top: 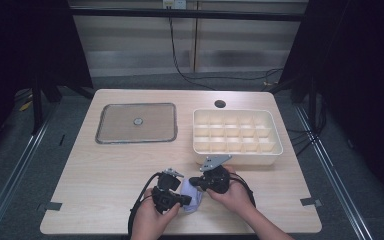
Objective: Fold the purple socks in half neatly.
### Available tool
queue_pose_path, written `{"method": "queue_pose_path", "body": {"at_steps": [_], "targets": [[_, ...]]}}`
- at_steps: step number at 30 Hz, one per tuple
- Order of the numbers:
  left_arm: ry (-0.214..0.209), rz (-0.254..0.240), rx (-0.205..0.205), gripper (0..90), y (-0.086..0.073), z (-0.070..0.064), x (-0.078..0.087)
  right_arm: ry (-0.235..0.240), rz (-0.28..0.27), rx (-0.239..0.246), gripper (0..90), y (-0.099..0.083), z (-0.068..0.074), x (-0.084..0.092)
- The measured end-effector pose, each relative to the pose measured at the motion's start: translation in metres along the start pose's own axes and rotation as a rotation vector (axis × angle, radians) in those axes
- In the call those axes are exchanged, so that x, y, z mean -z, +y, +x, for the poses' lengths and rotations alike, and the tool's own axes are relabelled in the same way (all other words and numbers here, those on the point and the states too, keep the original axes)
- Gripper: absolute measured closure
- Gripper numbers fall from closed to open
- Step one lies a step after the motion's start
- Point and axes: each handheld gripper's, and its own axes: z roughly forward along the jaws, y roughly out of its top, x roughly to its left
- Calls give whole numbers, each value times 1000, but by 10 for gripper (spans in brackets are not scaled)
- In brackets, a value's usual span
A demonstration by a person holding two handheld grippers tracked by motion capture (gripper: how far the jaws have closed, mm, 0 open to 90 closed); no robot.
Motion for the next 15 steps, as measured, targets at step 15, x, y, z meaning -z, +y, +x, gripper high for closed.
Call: {"method": "queue_pose_path", "body": {"at_steps": [15], "targets": [[-5,23,13,897,-3,9,-5,-9,0,9,900,0,1,1]]}}
